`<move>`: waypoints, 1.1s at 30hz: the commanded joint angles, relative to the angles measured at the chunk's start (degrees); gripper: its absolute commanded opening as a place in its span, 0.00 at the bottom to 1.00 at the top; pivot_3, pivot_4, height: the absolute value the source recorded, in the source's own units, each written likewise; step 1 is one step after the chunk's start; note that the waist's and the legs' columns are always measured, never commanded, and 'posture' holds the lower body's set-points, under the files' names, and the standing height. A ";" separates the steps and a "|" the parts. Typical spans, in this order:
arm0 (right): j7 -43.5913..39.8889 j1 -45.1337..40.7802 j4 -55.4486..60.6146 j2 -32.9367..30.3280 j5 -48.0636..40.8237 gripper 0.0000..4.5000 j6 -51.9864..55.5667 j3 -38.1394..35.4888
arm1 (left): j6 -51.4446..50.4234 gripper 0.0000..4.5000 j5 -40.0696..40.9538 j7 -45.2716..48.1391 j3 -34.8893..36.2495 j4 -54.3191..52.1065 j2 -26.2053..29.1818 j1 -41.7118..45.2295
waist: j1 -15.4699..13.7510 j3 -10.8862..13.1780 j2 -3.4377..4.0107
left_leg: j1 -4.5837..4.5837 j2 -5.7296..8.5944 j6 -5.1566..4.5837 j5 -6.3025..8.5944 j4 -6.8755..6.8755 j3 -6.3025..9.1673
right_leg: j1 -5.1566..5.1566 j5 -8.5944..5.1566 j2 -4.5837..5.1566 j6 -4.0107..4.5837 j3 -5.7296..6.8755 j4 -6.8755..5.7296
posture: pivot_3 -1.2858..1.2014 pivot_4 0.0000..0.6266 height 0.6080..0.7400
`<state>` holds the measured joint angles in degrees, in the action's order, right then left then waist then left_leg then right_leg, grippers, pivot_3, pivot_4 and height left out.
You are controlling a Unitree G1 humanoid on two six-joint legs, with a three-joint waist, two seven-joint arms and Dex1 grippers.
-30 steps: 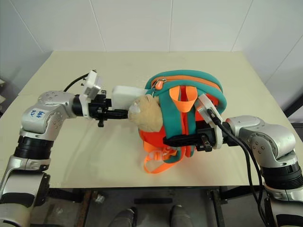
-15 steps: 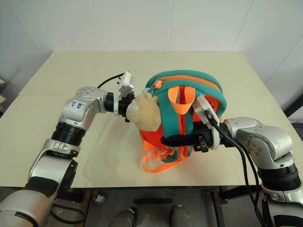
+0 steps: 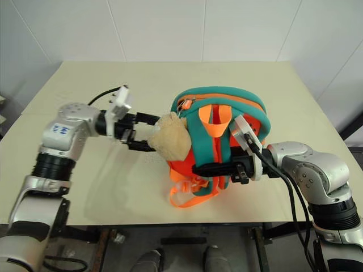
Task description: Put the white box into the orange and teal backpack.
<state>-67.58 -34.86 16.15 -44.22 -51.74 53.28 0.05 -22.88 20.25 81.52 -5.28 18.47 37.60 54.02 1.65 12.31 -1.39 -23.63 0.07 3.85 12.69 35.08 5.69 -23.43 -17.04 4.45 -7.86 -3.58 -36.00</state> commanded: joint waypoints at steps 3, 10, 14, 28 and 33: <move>-1.54 -0.30 0.02 0.12 0.79 0.00 -1.91 0.25 | -0.43 1.00 5.06 2.56 4.04 -8.60 2.36 -2.58 | -0.15 0.00 0.00 | -0.02 0.00 0.00 0.00 0.01 0.02 | 0.01 0.00 0.00 0.00 0.02 0.01 | 0.52 0.24 1.00; -2.49 -0.34 -1.19 0.51 2.14 0.00 -2.92 1.10 | -6.64 1.00 11.82 -3.53 6.90 -22.48 0.46 -7.96 | 0.08 0.00 0.00 | 0.00 -0.01 -0.01 0.00 0.01 0.01 | 0.02 0.00 0.01 0.00 0.00 -0.01 | 0.52 0.24 1.00; -2.71 -0.31 -1.51 0.73 2.47 0.00 -3.16 1.42 | -8.40 1.00 14.34 -7.60 8.30 -26.46 -0.98 -9.30 | 0.06 0.00 0.00 | 0.06 -0.01 -0.01 -0.01 0.03 0.02 | 0.04 0.00 0.00 0.00 0.00 -0.09 | 0.52 0.24 1.00; -2.01 0.39 -0.85 1.99 2.49 0.00 -3.17 1.44 | -5.85 0.80 13.30 -15.61 6.07 -25.69 -6.96 -9.56 | -0.02 0.00 0.00 | 0.18 0.00 -0.01 -0.02 0.04 0.01 | 0.15 0.01 0.00 0.00 -0.01 -0.08 | 0.52 0.24 1.00; -1.52 0.79 -0.49 2.00 2.35 0.00 -3.13 1.09 | -5.54 0.48 13.79 -15.02 7.21 -25.30 -5.73 -9.28 | -0.01 0.00 0.00 | 0.18 0.00 -0.01 -0.02 0.04 0.01 | 0.16 0.01 0.00 0.00 -0.01 -0.06 | 0.52 0.24 1.00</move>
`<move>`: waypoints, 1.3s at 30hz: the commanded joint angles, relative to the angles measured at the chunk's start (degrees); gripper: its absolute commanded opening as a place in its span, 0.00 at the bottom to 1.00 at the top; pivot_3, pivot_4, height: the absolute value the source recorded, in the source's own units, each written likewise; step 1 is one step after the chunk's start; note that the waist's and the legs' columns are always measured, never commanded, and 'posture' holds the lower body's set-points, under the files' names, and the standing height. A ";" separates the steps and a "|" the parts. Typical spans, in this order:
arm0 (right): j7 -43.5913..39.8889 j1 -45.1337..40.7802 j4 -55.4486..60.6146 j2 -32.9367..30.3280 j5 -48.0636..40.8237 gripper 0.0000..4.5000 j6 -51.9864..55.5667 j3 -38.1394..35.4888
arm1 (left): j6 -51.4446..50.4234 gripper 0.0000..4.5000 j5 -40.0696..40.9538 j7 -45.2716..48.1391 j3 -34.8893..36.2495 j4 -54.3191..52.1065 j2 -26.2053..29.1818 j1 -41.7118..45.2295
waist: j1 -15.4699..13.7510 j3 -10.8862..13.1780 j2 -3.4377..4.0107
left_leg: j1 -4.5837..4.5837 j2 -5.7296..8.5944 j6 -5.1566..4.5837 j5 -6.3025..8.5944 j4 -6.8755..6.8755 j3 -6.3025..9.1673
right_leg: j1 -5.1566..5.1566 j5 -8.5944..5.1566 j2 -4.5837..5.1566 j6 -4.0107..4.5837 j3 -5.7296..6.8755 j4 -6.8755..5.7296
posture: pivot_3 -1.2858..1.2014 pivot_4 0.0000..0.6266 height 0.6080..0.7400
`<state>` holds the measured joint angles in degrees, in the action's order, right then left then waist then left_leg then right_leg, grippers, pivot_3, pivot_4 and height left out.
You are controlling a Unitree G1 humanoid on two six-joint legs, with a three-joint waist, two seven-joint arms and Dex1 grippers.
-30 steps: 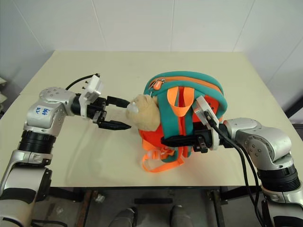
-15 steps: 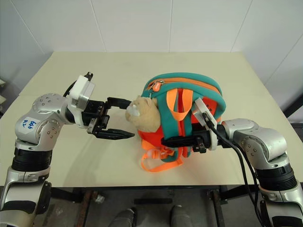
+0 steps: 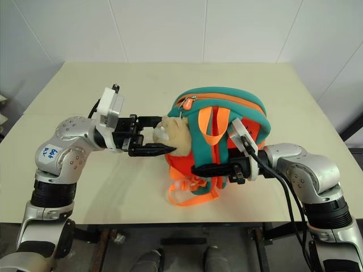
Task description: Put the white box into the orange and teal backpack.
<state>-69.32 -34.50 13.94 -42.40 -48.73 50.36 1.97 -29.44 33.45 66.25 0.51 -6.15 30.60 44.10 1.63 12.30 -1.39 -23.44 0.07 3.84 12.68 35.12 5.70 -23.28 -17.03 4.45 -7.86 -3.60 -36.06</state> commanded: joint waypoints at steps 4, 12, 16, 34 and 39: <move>0.65 0.46 1.75 0.29 -0.76 0.00 -0.21 -1.04 | 3.51 0.27 -2.13 0.69 2.37 3.20 4.46 2.96 | 0.03 0.00 0.00 | 0.01 0.00 0.00 0.00 0.00 0.00 | 0.00 0.00 0.00 0.00 0.00 -0.01 | 0.52 0.24 1.00; 1.96 1.52 2.63 -0.15 -1.32 0.00 -0.12 -2.05 | 9.31 0.21 -5.51 4.98 3.96 15.35 12.30 7.79 | 0.03 0.00 0.00 | 0.02 0.00 0.00 0.00 -0.06 -0.01 | 0.02 0.01 -0.01 0.02 0.00 0.09 | 0.52 0.24 1.00; 3.20 2.31 3.25 -0.03 -1.69 0.00 -0.06 -2.69 | 13.79 0.21 -9.62 8.07 2.27 21.75 15.94 5.93 | 0.16 0.00 0.01 | 0.01 -0.01 -0.01 0.01 -0.09 -0.01 | 0.01 0.00 -0.01 0.03 0.00 0.08 | 0.52 0.24 1.00; 6.31 4.59 5.36 0.08 -2.96 0.00 0.14 -3.43 | 31.58 0.21 -21.84 4.68 -5.99 43.25 0.91 -1.77 | -0.13 -0.02 0.01 | 0.05 -0.02 -0.01 0.01 -0.05 -0.02 | 0.03 0.00 0.00 0.04 0.01 0.00 | 0.52 0.24 1.00; 7.79 5.36 4.72 0.38 -2.77 0.00 1.01 -3.25 | 33.92 0.21 -23.74 3.75 -6.95 45.69 -1.02 -2.87 | -0.40 -0.04 0.00 | 0.29 0.01 -0.03 0.01 0.02 0.03 | 0.44 0.02 0.02 0.00 0.03 0.10 | 0.52 0.24 1.00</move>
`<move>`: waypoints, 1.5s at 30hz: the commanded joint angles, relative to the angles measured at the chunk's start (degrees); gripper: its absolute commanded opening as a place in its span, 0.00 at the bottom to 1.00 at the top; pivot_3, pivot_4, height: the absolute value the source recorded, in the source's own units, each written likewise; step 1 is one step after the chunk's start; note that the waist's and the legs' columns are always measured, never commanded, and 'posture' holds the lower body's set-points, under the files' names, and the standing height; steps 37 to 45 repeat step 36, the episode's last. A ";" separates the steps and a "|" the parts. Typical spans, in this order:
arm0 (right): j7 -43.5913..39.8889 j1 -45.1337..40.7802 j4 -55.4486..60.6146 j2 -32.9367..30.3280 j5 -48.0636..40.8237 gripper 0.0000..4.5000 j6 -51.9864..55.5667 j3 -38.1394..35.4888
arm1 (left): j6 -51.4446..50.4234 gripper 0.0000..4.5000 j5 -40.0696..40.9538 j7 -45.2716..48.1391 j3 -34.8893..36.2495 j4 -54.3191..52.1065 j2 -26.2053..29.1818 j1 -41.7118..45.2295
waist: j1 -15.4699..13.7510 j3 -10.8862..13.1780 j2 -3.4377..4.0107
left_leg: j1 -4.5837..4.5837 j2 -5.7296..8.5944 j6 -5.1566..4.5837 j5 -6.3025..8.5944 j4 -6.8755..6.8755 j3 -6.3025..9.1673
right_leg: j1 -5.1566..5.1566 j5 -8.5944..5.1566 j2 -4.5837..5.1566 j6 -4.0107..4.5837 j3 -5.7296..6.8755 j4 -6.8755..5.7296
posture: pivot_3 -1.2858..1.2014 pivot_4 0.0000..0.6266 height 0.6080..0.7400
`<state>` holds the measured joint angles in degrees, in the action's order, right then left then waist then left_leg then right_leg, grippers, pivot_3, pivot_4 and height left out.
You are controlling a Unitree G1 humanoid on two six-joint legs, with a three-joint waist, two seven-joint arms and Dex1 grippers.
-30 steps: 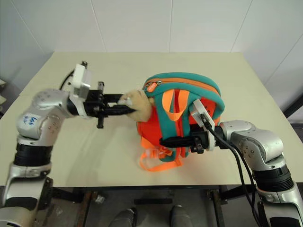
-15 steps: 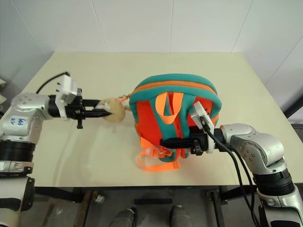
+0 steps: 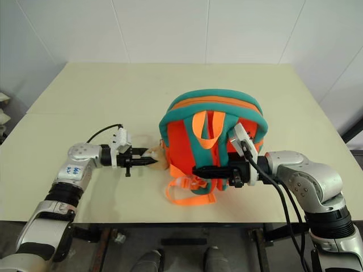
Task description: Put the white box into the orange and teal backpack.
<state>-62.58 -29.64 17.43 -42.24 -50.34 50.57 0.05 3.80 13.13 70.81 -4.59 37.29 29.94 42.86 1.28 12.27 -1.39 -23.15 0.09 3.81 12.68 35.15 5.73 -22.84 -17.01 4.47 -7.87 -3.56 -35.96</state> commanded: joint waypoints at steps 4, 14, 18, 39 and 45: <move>2.63 1.69 0.47 -0.04 1.13 0.07 -0.66 -1.60 | -4.60 0.21 -0.25 -0.26 0.45 -3.12 1.24 -2.46 | 0.06 -0.02 0.00 | 0.11 0.01 -0.02 -0.01 0.01 0.01 | 0.19 0.03 0.02 -0.02 0.00 0.11 | 0.52 0.24 1.00; 0.41 9.53 4.06 -8.28 4.88 0.79 -7.05 -9.20 | -15.51 0.90 5.20 2.67 5.88 -21.34 11.92 -12.72 | 0.31 -0.01 0.01 | 0.06 -0.06 -0.09 0.09 -0.13 0.01 | 0.02 -0.05 -0.01 0.08 0.03 0.07 | 0.52 0.24 1.00; -1.74 14.68 2.40 -12.41 8.05 1.00 -10.61 -13.68 | -17.42 1.00 6.46 2.06 7.61 -26.47 13.67 -15.20 | -0.37 0.00 0.00 | 0.00 -0.02 -0.10 0.09 -0.09 0.02 | 0.08 -0.04 0.04 0.06 0.04 0.20 | 0.52 0.24 1.00; -6.83 19.70 -14.17 -14.68 20.32 1.00 -30.01 -19.38 | -17.93 1.00 9.24 1.76 11.23 -33.99 15.62 -18.35 | 0.21 0.00 0.01 | 0.01 -0.02 -0.11 0.10 -0.12 -0.06 | 0.14 -0.03 0.06 0.05 0.02 0.38 | 0.52 0.24 1.00; -6.83 19.70 -14.17 -14.68 20.32 1.00 -30.01 -19.38 | -17.93 1.00 9.24 1.76 11.23 -33.99 15.62 -18.35 | 0.21 0.00 0.01 | 0.01 -0.02 -0.11 0.10 -0.12 -0.06 | 0.14 -0.03 0.06 0.05 0.02 0.38 | 0.52 0.24 1.00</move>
